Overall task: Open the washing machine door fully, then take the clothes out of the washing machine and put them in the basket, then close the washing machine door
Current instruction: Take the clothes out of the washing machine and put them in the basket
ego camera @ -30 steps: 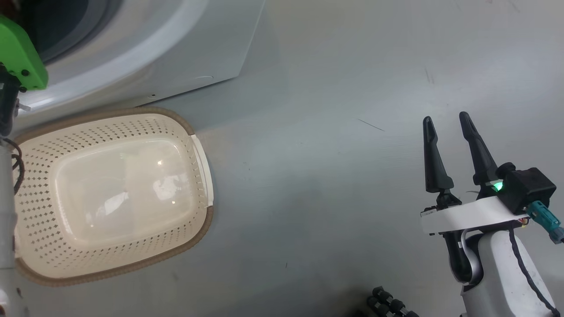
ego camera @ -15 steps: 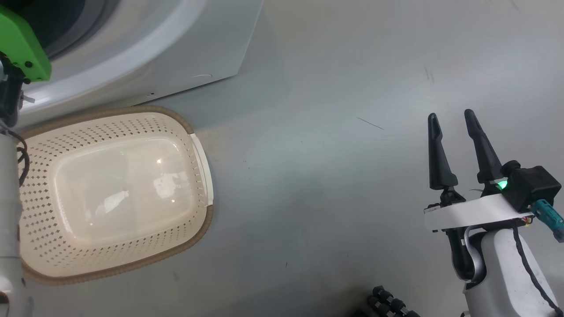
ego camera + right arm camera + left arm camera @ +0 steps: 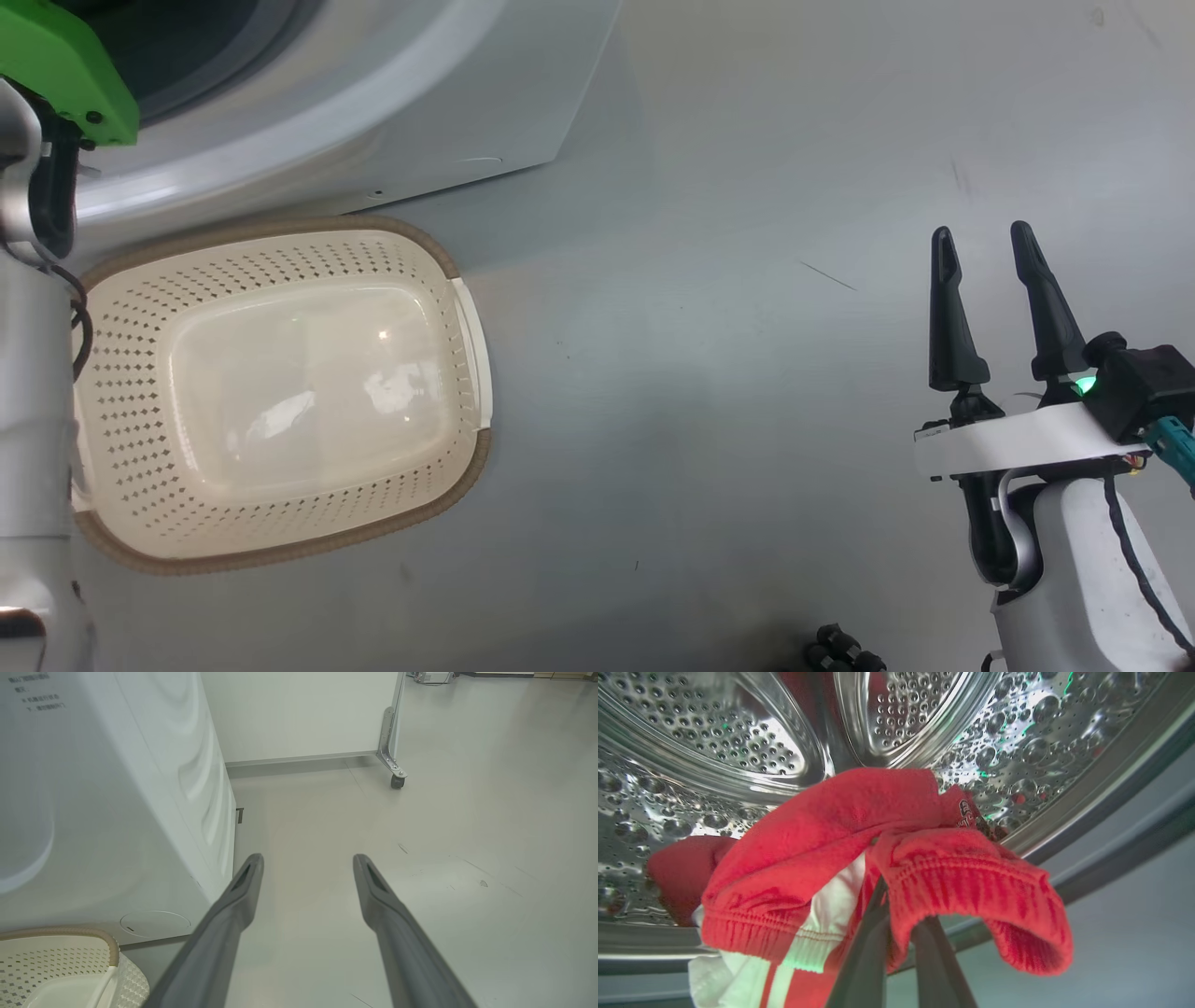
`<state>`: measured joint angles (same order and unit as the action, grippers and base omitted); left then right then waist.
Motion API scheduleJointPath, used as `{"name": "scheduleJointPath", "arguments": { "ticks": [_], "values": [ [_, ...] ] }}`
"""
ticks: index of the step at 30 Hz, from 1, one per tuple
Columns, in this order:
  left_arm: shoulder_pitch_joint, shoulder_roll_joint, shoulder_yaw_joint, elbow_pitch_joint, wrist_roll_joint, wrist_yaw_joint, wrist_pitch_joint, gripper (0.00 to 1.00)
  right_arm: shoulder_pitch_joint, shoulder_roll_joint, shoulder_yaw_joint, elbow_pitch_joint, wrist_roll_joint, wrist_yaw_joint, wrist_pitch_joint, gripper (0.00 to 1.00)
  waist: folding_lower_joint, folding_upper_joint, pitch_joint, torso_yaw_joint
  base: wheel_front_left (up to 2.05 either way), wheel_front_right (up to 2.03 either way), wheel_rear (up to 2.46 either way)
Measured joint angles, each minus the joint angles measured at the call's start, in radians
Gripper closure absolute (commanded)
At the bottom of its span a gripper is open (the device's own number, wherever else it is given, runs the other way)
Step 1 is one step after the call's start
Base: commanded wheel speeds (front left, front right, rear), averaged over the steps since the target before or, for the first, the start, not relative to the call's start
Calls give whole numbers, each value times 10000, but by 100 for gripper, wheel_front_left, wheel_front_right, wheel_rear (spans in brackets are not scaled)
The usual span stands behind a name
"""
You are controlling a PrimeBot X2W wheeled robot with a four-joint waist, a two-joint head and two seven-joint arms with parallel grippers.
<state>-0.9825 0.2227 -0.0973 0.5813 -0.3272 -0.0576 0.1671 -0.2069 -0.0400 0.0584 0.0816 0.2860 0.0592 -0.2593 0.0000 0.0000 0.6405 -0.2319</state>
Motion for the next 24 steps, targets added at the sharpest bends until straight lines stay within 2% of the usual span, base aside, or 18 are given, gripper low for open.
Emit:
{"name": "scheduleJointPath", "arguments": {
  "ticks": [12,24],
  "values": [
    [1171,-443,-65,-865,234,249,-2094,100,4,-4,-136,50,-408,6,0,0,0,0,-527,559,0,0,0],
    [2919,-1218,-236,-1678,238,445,-3837,100,184,-67,-309,182,-656,36,0,0,0,0,-1346,1277,0,0,0]
  ]
}}
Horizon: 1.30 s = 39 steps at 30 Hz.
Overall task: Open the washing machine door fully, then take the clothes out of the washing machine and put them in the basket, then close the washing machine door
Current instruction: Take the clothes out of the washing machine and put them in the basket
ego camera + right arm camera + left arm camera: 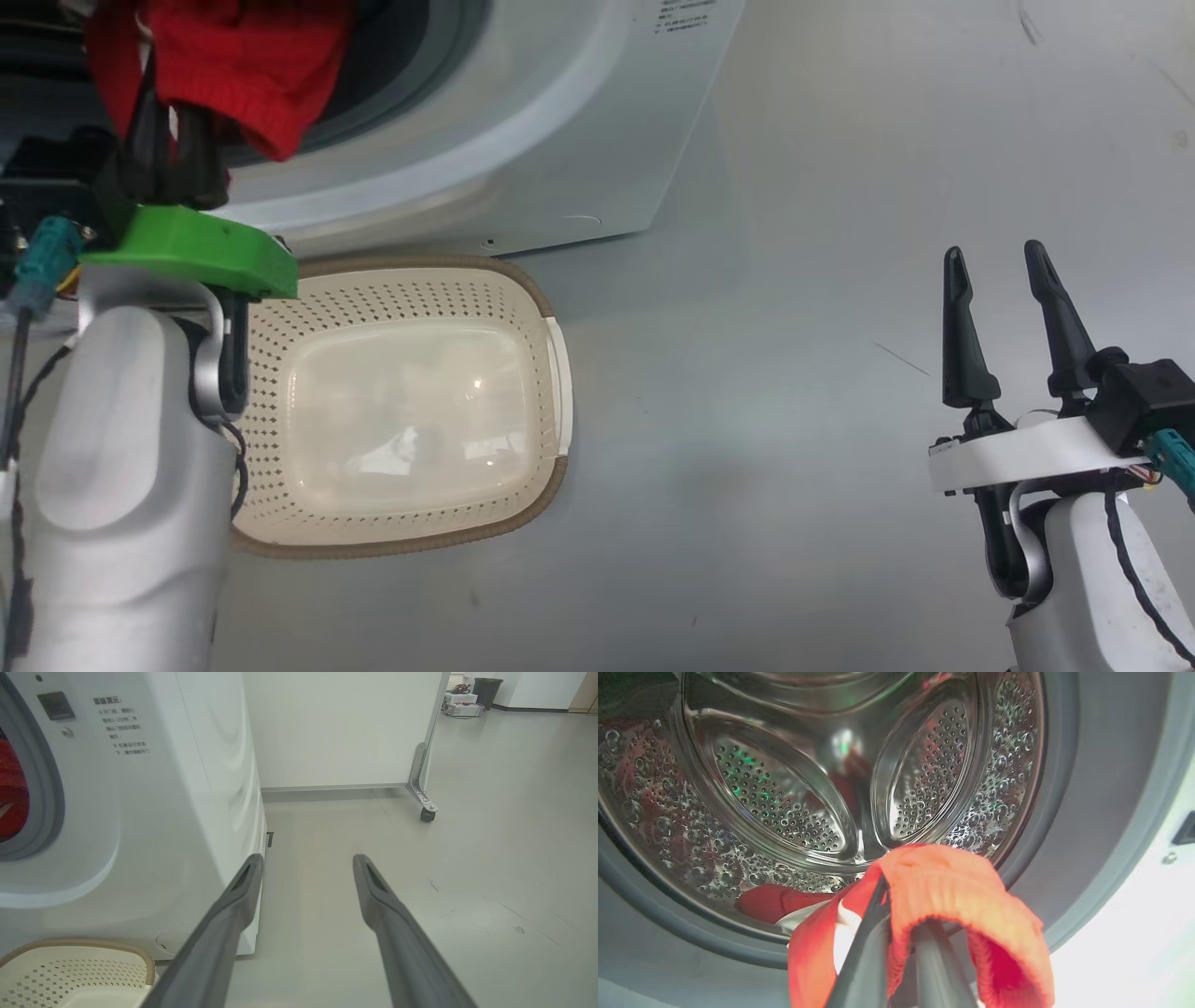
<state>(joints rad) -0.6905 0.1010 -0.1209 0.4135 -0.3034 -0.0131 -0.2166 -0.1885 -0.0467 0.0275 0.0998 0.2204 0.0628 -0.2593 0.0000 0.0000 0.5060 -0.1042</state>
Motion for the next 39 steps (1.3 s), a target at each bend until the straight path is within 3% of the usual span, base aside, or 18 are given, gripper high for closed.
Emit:
{"name": "scheduleJointPath", "arguments": {
  "ticks": [5,29,39],
  "values": [
    [660,-286,-130,-464,31,90,-234,100,273,-71,-40,134,-42,65,0,0,0,0,-455,324,0,0,0],
    [3533,-330,-813,-3250,416,362,-324,100,1600,-58,105,443,-219,182,0,0,-1,0,-2752,1439,0,0,0],
    [4883,-328,-1298,-3166,253,441,552,100,1776,-8,485,288,-217,245,0,0,-1,0,-3047,1454,0,0,0]
  ]
}}
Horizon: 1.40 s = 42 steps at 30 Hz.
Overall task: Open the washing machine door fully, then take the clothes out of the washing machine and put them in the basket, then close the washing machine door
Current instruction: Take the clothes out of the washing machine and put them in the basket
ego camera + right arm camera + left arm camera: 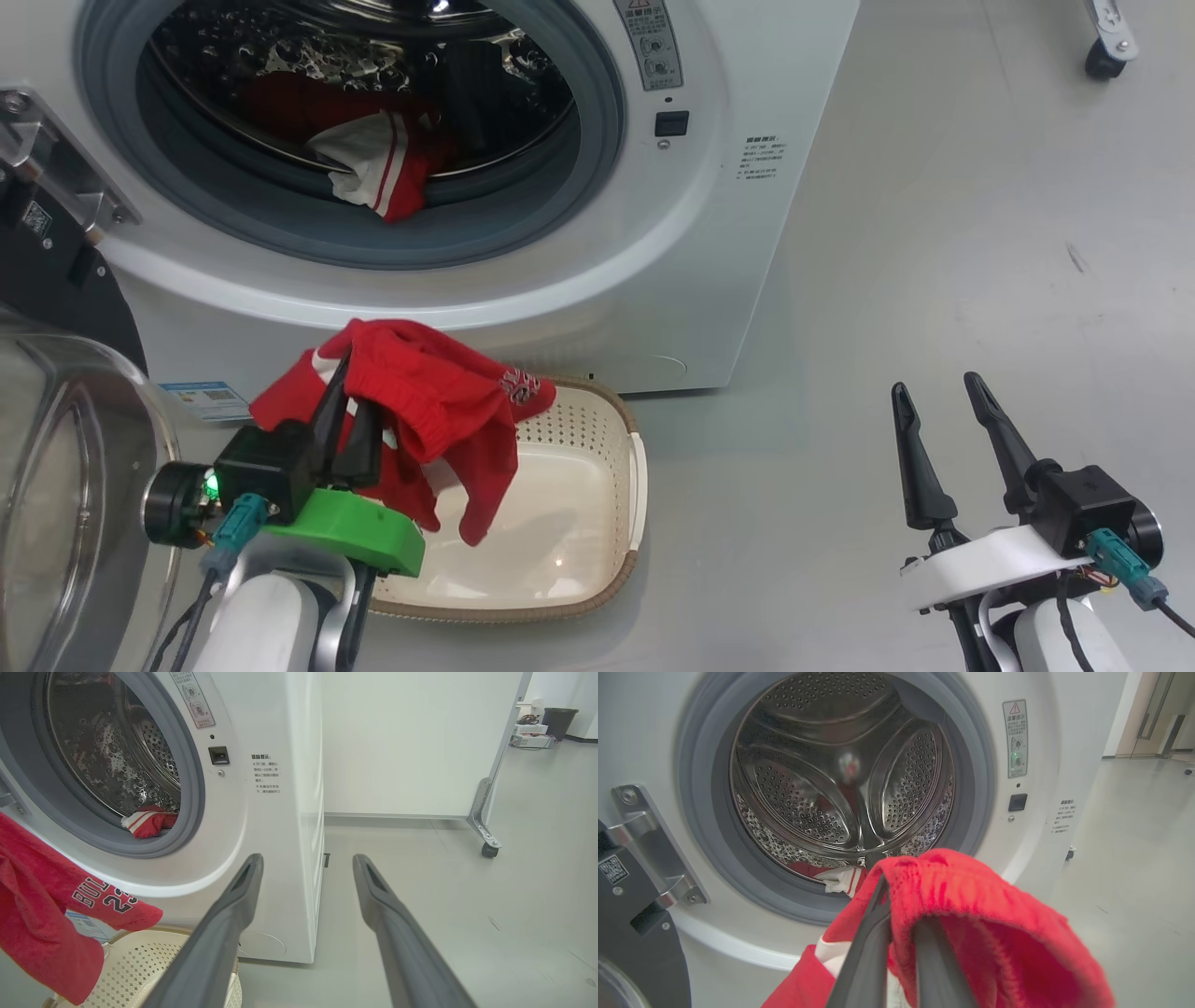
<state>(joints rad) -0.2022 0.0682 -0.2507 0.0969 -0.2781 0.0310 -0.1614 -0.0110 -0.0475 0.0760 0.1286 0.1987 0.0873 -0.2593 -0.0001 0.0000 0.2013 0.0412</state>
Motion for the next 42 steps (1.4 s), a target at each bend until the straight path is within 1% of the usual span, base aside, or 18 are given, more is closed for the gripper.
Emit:
{"name": "scheduleJointPath", "arguments": {
  "ticks": [7,15,17,34,38,42],
  "values": [
    [333,-33,-104,775,-299,-10,479,100,-8,0,127,-153,13,38,2,0,0,0,294,-215,0,0,0],
    [297,-109,-117,1862,-577,-10,911,100,-106,2,280,-414,13,46,0,0,0,0,828,-486,0,0,0],
    [141,-138,-159,2462,-614,-10,1145,100,-221,4,295,-537,13,75,0,0,0,0,1079,-593,0,0,0],
    [-2301,-257,-426,5409,-727,138,2130,100,-1123,4,500,-1409,15,84,0,0,0,0,2928,-1160,0,0,0],
    [-2880,-261,-399,5969,-686,173,2213,100,-1324,0,629,-1498,15,86,0,0,0,0,3364,-1333,0,0,0],
    [-3195,-174,-213,6625,-606,228,2188,100,-1561,8,809,-1486,29,159,0,0,1,0,3717,-1580,0,0,0]
  ]
}}
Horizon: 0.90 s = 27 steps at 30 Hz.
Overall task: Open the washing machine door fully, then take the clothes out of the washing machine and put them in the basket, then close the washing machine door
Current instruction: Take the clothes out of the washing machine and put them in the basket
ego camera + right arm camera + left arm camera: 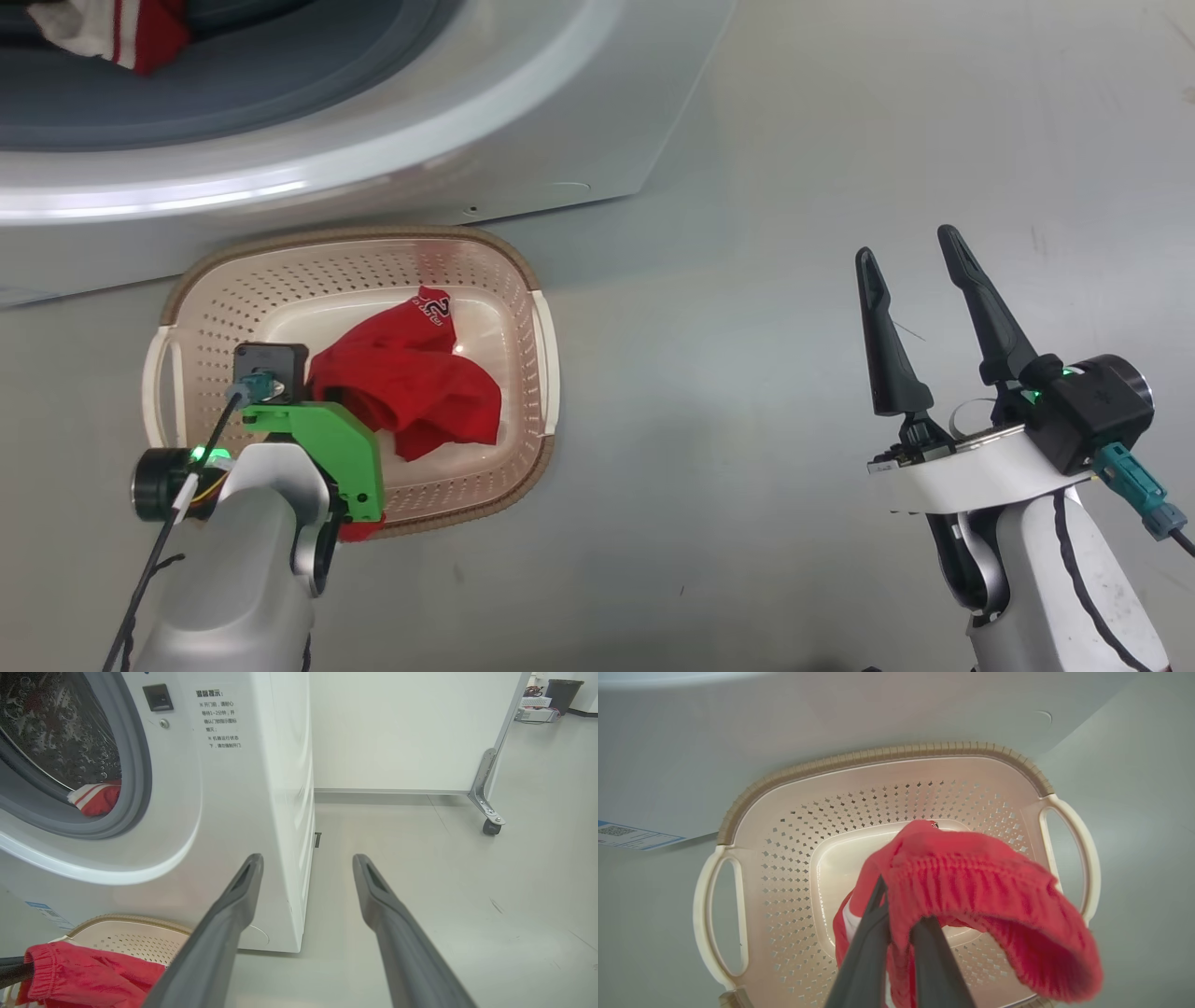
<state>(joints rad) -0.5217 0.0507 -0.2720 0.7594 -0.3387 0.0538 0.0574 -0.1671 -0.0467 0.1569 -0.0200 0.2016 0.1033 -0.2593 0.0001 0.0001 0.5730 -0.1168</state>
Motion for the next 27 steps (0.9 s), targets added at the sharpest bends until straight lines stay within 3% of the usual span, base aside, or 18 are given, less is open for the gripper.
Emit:
{"name": "scheduleJointPath", "arguments": {
  "ticks": [5,7,8,19,27],
  "values": [
    [-23,67,247,790,-107,36,-224,100,-211,-2,25,4,98,0,0,0,0,0,225,-410,0,0,0],
    [-25,46,295,1055,-136,36,-318,13,-229,-4,15,31,105,0,0,0,0,0,269,-556,0,0,0],
    [-40,36,293,1141,-136,36,-345,0,-240,-2,-4,36,107,0,0,0,0,0,284,-619,0,0,0],
    [-630,12,242,1753,-125,10,-1085,0,-244,10,-153,125,199,-19,0,0,0,0,273,-735,0,0,0],
    [-639,12,207,1958,-92,-313,-2163,0,-243,10,-155,395,295,-17,0,0,0,0,-95,-601,0,0,0]
  ]
}}
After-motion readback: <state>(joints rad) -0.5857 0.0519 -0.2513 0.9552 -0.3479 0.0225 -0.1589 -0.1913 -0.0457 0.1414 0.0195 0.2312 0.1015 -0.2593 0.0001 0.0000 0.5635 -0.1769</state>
